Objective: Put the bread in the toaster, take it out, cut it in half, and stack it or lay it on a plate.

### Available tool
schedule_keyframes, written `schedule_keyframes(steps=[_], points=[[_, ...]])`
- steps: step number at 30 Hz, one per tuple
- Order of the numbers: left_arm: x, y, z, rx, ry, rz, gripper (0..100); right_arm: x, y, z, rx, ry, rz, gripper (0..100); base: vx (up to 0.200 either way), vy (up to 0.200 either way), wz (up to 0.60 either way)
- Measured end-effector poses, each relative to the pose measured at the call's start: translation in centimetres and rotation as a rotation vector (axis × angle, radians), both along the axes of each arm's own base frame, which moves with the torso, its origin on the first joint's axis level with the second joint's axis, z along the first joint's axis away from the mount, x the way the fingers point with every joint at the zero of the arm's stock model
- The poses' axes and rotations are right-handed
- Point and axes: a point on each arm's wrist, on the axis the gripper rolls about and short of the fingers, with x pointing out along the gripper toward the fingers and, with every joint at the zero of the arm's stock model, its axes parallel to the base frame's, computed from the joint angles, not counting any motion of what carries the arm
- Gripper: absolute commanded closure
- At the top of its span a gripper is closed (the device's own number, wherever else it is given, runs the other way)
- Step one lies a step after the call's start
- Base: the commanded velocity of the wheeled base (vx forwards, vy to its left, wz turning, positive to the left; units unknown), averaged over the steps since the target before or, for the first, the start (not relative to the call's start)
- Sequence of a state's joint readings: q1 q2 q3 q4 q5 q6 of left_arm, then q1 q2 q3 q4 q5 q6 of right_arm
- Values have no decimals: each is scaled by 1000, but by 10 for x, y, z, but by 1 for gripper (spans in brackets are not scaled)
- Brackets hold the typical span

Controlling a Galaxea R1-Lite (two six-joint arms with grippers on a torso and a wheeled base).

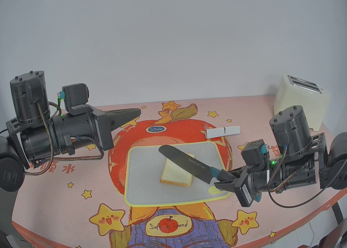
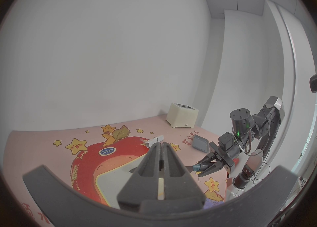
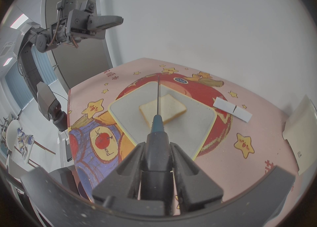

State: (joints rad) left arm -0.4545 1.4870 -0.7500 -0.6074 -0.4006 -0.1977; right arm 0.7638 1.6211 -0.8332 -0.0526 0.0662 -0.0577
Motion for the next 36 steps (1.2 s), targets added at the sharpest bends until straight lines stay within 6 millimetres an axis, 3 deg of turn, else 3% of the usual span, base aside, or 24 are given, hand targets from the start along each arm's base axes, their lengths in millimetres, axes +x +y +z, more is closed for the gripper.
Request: schedule_keyframes(steps=[14, 27, 36], points=[[-1, -3, -4, 7, 15, -12, 100, -3, 3, -4, -12, 9, 16, 100, 0, 0, 0], [4, -25, -29, 51, 97, -80, 100, 3, 5, -6, -17, 12, 5, 100, 0, 0, 0], [-4, -45, -41, 76, 131, -154, 100, 1, 6, -8, -22, 15, 12, 100, 0, 0, 0]])
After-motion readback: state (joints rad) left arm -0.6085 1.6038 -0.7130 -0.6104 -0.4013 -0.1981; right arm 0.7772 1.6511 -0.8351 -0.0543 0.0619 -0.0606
